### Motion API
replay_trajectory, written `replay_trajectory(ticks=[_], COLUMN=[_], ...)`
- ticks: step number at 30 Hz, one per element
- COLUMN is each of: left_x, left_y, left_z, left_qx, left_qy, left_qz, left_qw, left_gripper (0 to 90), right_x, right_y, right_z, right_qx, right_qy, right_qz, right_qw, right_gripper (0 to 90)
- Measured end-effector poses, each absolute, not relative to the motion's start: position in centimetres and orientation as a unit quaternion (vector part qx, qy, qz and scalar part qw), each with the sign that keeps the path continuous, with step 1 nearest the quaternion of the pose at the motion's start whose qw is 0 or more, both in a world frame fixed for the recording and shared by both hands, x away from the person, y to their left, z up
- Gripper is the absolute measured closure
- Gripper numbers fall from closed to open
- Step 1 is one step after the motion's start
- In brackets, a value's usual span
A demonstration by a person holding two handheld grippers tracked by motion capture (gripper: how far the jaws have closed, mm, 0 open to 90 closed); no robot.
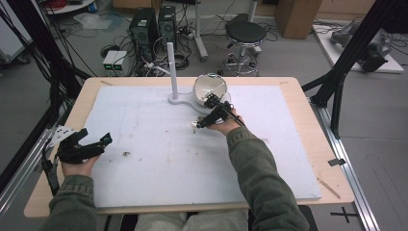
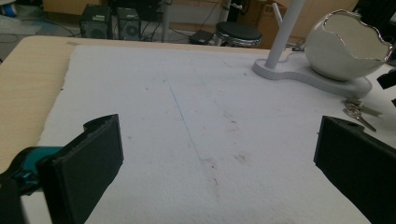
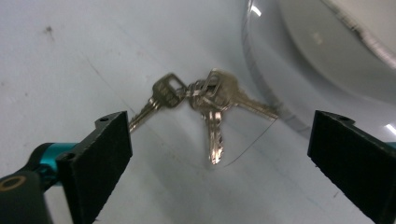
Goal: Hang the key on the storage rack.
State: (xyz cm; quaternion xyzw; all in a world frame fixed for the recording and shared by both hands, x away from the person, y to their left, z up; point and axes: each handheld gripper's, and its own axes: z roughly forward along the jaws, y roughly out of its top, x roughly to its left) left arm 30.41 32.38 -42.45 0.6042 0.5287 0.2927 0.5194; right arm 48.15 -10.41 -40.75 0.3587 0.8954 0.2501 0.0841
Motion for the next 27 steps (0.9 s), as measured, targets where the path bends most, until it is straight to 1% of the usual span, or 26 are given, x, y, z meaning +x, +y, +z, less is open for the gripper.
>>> replay_trajectory(ticks=[1, 3, 7, 9, 11, 13, 18, 20, 23, 25, 27], left_x=[30.42, 30.41, 30.39, 30.41, 30.42, 30.43, 30.43, 30.42, 30.43, 30.46, 30.45], left_y=[32.36, 32.35, 32.34, 32.35, 32.31, 32.29, 32.34, 32.36, 32.35, 32.32, 32.26], left_z=[-42.46, -42.46, -42.46, -42.47, -42.49, -42.49, -42.49, -42.49, -42.49, -42.52, -42.53], left_qx=[0.604, 0.605, 0.606, 0.607, 0.608, 0.608, 0.608, 0.607, 0.608, 0.609, 0.611], left_qy=[0.529, 0.528, 0.528, 0.528, 0.528, 0.527, 0.527, 0.528, 0.528, 0.527, 0.526], left_qz=[0.292, 0.292, 0.291, 0.291, 0.291, 0.291, 0.29, 0.29, 0.29, 0.29, 0.288], left_qw=[0.52, 0.519, 0.519, 0.517, 0.517, 0.518, 0.518, 0.519, 0.518, 0.517, 0.516], left_gripper=[1.8, 1.8, 1.8, 1.8, 1.8, 1.8, 1.8, 1.8, 1.8, 1.8, 1.8], right_x=[48.15, 48.3, 48.51, 48.56, 48.65, 48.78, 49.02, 49.06, 49.14, 49.09, 48.88], right_y=[-10.24, -10.12, -10.07, -10.07, -10.13, -10.23, -10.3, -10.25, -10.18, -10.15, -10.0], right_z=[-40.84, -40.97, -41.12, -41.27, -41.33, -41.31, -41.53, -41.64, -41.83, -41.79, -41.77], right_qx=[0.356, 0.346, 0.352, 0.353, 0.353, 0.356, 0.356, 0.357, 0.349, 0.346, 0.34], right_qy=[0.9, 0.907, 0.907, 0.909, 0.909, 0.906, 0.908, 0.908, 0.912, 0.914, 0.916], right_qz=[0.24, 0.23, 0.224, 0.218, 0.218, 0.221, 0.216, 0.216, 0.21, 0.206, 0.203], right_qw=[0.079, 0.066, 0.054, 0.051, 0.05, 0.052, 0.038, 0.038, 0.047, 0.052, 0.062], right_gripper=[14.7, 23.8, 36.5, 40.1, 46.8, 51.4, 62.7, 69.3, 74.9, 81.3, 82.1])
